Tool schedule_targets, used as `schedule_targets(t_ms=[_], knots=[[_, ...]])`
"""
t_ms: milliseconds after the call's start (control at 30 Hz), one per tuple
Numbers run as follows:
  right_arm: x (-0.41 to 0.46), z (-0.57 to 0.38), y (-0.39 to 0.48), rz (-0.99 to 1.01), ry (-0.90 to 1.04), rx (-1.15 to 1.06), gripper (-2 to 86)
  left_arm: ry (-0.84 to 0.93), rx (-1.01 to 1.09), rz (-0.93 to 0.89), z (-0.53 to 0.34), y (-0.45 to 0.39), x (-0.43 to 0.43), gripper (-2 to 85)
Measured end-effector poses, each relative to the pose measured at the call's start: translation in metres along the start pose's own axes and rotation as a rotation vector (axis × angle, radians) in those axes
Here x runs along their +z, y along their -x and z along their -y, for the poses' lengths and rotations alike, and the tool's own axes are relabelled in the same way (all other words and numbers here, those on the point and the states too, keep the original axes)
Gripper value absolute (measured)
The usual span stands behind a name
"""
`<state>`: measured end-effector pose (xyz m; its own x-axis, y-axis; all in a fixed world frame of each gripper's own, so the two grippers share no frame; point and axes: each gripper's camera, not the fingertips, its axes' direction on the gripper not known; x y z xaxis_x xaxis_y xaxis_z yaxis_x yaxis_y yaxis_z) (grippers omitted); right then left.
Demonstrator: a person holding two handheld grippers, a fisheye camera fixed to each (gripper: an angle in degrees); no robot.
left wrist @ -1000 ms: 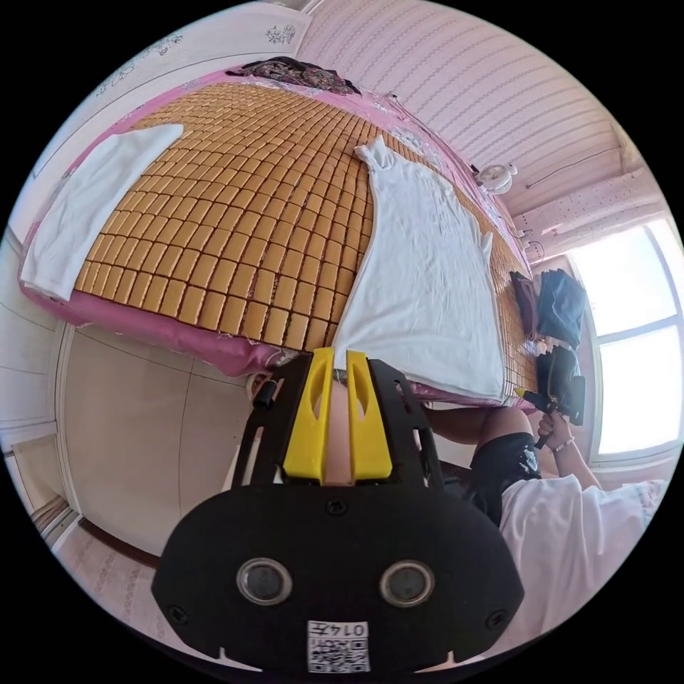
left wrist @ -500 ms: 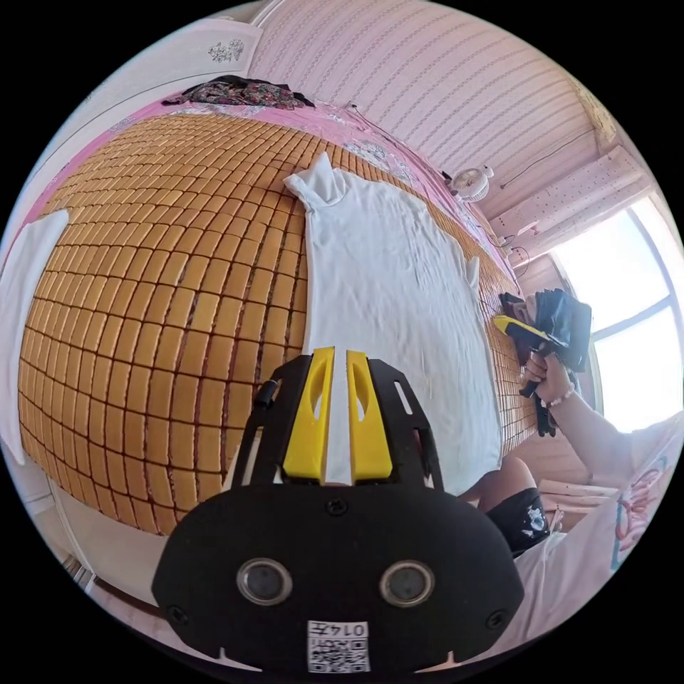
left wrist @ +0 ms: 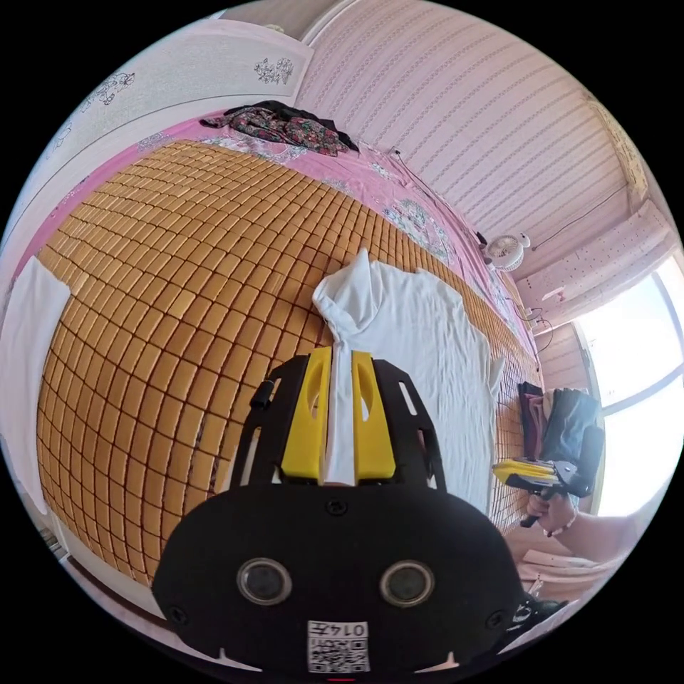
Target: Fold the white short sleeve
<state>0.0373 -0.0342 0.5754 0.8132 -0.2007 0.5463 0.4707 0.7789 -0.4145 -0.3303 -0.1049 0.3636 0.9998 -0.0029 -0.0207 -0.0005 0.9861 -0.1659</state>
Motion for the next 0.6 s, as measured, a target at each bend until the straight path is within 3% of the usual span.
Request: schedule_targets(t_ms=[133,267,433,600], knots=[[0.019,0.073,0.027,0.026,-0.033,-0.070,3.6,-0.008,0.038,0.059,0.032,-0.004,0.016,7.5],[0.039,0.139,0.062,0.053,-0.059,-0.156,4.1,0.187,0.094,0.140,0.057,-0.001,0.048,4.8],[0.055,0.204,0.104,0.036,-0.101,-0.246,4.3,0.043,0.025,-0.026,0.047,0.005,0.013,0.5],[0.071,0.266,0.142,-0.019,-0.131,-0.264,4.4,-0.070,0.173,-0.068,0.031,-0.033,-0.012,-0.2]])
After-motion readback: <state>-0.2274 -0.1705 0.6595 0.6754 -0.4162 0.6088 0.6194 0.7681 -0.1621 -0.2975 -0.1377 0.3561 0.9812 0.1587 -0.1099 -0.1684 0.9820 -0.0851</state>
